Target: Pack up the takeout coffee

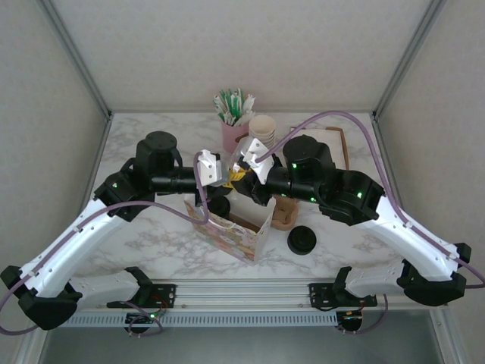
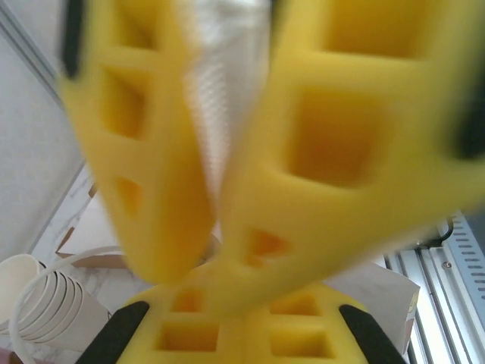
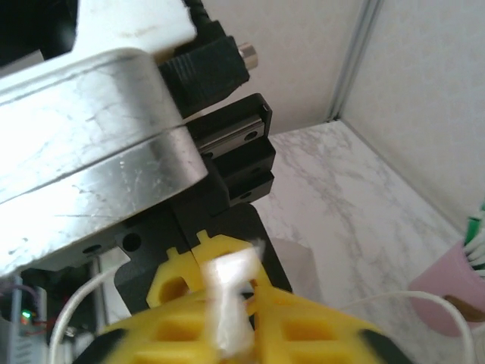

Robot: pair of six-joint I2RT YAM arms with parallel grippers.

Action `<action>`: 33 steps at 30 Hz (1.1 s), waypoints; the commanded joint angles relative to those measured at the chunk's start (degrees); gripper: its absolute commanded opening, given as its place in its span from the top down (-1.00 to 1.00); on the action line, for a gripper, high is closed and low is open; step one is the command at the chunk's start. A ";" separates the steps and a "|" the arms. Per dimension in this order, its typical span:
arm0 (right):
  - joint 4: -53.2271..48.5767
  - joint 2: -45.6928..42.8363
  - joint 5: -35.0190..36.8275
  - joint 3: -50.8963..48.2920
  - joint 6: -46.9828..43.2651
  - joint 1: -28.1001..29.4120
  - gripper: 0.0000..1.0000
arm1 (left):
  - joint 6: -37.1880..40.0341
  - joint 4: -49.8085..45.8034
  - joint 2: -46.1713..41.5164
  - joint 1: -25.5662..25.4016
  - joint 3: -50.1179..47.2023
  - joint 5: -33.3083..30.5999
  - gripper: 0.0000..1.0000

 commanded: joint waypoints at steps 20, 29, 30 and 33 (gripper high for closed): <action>34.77 -0.29 21.66 2.39 -0.38 -6.40 1.00 | -29.40 16.37 -20.32 -0.25 -13.30 -62.05 -1.00; 32.48 21.88 10.98 15.86 12.91 -29.06 1.00 | -49.30 4.29 -15.98 3.36 -15.08 -70.22 -1.00; 32.83 24.19 9.61 16.91 14.47 -30.66 1.00 | -50.20 3.48 -15.36 3.39 -15.05 -70.03 -1.00; 33.50 31.75 5.54 21.14 17.66 -34.72 1.00 | -53.94 -0.33 -13.84 3.74 -14.82 -71.91 -1.00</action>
